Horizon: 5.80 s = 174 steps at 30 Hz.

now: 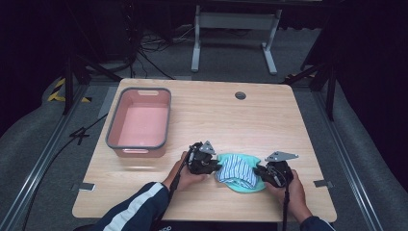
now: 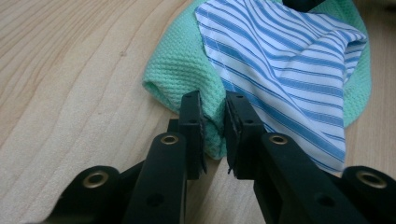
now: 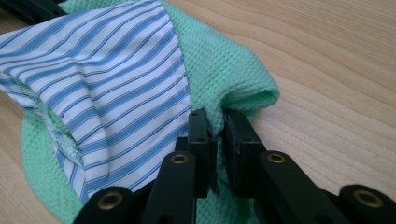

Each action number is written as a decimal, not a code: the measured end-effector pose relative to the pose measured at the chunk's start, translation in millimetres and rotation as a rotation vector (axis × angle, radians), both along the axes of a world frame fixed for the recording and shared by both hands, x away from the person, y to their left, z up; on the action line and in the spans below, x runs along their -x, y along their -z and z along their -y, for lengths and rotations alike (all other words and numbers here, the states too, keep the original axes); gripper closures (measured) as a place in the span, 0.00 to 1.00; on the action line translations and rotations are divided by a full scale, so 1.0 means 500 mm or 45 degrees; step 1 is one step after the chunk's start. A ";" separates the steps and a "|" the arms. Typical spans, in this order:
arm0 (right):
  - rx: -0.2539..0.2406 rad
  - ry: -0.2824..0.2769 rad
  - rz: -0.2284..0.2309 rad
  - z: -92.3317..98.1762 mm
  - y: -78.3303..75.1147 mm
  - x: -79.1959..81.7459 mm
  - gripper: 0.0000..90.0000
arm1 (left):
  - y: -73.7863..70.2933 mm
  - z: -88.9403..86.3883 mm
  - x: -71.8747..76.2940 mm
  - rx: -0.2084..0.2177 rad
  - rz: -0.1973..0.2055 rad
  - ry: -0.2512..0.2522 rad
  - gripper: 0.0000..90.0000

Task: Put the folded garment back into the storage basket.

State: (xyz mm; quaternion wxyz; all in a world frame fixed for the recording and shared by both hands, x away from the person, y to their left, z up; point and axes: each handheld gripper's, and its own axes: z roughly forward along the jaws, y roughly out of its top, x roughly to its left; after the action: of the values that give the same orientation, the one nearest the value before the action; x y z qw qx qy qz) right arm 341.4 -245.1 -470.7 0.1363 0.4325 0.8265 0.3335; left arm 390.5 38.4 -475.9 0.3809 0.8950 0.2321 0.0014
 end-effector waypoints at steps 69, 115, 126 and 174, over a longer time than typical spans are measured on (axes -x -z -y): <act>-0.034 -0.174 0.218 -0.162 -0.237 -0.111 0.93 | -0.236 -0.140 -0.058 -0.146 0.248 -0.126 0.92; -0.150 -0.456 0.262 -0.442 -0.295 -0.204 0.93 | -0.310 -0.403 -0.039 -0.212 0.317 -0.555 0.92; -0.141 -0.498 0.254 -0.521 -0.290 -0.214 0.93 | -0.320 -0.465 -0.044 -0.237 0.311 -0.631 0.92; -0.061 -0.480 0.106 -0.643 -0.175 -0.263 0.78 | -0.237 -0.517 -0.066 -0.302 0.281 -0.735 0.73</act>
State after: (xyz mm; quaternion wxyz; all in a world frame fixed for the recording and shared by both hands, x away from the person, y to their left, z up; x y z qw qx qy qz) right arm 473.1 76.2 -383.0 0.0952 0.2589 0.8783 0.3905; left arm 423.4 296.8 -357.2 0.2806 0.8248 0.4319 0.2331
